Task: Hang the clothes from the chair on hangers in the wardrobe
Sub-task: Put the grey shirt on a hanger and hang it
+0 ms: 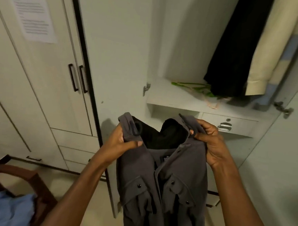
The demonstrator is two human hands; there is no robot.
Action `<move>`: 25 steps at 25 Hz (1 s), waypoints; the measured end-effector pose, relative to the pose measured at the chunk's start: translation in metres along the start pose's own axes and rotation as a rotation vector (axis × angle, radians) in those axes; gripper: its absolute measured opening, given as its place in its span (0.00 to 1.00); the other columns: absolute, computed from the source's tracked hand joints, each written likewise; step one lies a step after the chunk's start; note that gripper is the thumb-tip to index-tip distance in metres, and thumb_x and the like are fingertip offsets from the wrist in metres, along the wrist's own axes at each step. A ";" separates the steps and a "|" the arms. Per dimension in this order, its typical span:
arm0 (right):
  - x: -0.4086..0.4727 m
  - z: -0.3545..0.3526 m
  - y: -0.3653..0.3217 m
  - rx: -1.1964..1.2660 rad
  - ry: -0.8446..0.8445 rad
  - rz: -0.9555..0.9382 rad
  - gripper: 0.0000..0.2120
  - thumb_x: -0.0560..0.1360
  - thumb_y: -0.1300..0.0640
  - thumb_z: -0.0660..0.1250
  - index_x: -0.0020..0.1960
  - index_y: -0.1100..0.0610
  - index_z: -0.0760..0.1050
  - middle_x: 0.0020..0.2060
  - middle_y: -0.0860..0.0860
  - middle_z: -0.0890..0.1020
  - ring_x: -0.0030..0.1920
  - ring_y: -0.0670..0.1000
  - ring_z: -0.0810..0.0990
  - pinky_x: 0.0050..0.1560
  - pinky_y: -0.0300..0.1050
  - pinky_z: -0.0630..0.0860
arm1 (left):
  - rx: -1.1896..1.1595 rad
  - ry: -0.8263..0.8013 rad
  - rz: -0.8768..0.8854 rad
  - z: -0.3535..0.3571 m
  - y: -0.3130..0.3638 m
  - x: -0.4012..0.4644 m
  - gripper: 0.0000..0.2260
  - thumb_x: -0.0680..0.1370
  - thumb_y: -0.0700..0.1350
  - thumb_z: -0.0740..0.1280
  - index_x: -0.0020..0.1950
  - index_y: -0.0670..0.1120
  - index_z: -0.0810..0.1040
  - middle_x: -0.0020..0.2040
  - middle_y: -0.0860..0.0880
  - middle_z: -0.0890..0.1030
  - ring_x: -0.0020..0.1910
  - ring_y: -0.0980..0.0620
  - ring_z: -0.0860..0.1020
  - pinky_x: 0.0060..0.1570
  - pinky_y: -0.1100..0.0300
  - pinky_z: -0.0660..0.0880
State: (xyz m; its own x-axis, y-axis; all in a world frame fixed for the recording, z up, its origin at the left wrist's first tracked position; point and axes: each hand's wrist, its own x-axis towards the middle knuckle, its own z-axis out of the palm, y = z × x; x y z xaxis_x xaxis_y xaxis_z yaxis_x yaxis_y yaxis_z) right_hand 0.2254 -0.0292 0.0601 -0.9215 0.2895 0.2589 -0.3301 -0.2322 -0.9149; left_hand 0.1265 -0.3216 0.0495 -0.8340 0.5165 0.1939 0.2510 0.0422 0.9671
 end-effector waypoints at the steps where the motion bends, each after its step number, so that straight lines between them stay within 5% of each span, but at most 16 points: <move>1: 0.007 -0.015 -0.006 -0.027 0.027 -0.025 0.18 0.60 0.64 0.74 0.48 0.52 0.88 0.47 0.52 0.87 0.47 0.50 0.86 0.47 0.41 0.83 | 0.011 -0.032 0.030 0.011 0.000 0.017 0.27 0.67 0.44 0.78 0.63 0.52 0.72 0.54 0.54 0.82 0.55 0.58 0.81 0.53 0.62 0.79; 5: 0.043 -0.075 -0.023 -0.118 0.155 -0.134 0.25 0.55 0.55 0.84 0.51 0.56 0.87 0.47 0.54 0.87 0.48 0.53 0.86 0.47 0.43 0.84 | 0.043 -0.128 0.139 0.044 -0.002 0.089 0.41 0.67 0.37 0.81 0.75 0.53 0.66 0.62 0.61 0.80 0.65 0.56 0.78 0.59 0.61 0.78; 11: 0.141 -0.123 -0.050 -0.159 0.294 -0.202 0.13 0.63 0.63 0.74 0.43 0.48 0.88 0.41 0.49 0.87 0.43 0.48 0.86 0.43 0.40 0.83 | 0.174 -0.316 0.258 0.063 0.009 0.208 0.44 0.69 0.34 0.80 0.77 0.54 0.62 0.68 0.62 0.76 0.70 0.58 0.74 0.67 0.61 0.73; 15: 0.210 -0.146 -0.053 -0.249 0.310 -0.258 0.25 0.73 0.77 0.63 0.46 0.49 0.87 0.44 0.48 0.87 0.47 0.49 0.86 0.47 0.40 0.82 | 0.355 -0.411 0.289 0.053 0.021 0.276 0.45 0.69 0.48 0.77 0.79 0.61 0.55 0.66 0.66 0.76 0.67 0.60 0.75 0.67 0.63 0.72; 17: 0.245 -0.154 -0.055 -0.261 0.310 -0.272 0.23 0.74 0.78 0.61 0.53 0.53 0.83 0.47 0.48 0.87 0.50 0.50 0.85 0.48 0.41 0.82 | 0.389 -0.374 0.274 0.054 0.026 0.309 0.45 0.70 0.47 0.75 0.82 0.55 0.54 0.65 0.61 0.77 0.63 0.58 0.78 0.65 0.61 0.74; 19: 0.280 -0.163 -0.057 -0.239 0.308 -0.266 0.22 0.75 0.77 0.60 0.57 0.56 0.81 0.50 0.49 0.86 0.52 0.50 0.85 0.49 0.41 0.82 | 0.369 -0.309 0.270 0.059 0.035 0.340 0.44 0.73 0.36 0.75 0.82 0.52 0.54 0.67 0.58 0.76 0.63 0.64 0.77 0.65 0.65 0.74; 22: 0.334 -0.174 -0.066 -0.211 0.318 -0.284 0.22 0.75 0.77 0.60 0.56 0.55 0.81 0.51 0.50 0.86 0.53 0.51 0.85 0.51 0.43 0.82 | 0.372 -0.138 0.358 0.069 0.051 0.386 0.41 0.74 0.27 0.70 0.78 0.54 0.58 0.70 0.54 0.73 0.59 0.76 0.73 0.59 0.77 0.68; 25: 0.397 -0.184 -0.072 -0.203 0.296 -0.310 0.22 0.74 0.77 0.60 0.56 0.55 0.81 0.52 0.51 0.86 0.55 0.53 0.84 0.54 0.46 0.82 | 0.287 0.112 0.333 0.073 0.054 0.447 0.36 0.74 0.28 0.66 0.73 0.62 0.68 0.59 0.57 0.80 0.44 0.71 0.79 0.47 0.71 0.75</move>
State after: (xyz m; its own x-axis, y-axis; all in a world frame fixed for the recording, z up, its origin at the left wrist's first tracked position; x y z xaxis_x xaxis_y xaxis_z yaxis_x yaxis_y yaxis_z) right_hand -0.0786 0.2737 0.1720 -0.6781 0.5759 0.4566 -0.5059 0.0849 -0.8584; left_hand -0.1973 -0.0263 0.1761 -0.7291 0.4470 0.5183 0.6271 0.1328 0.7676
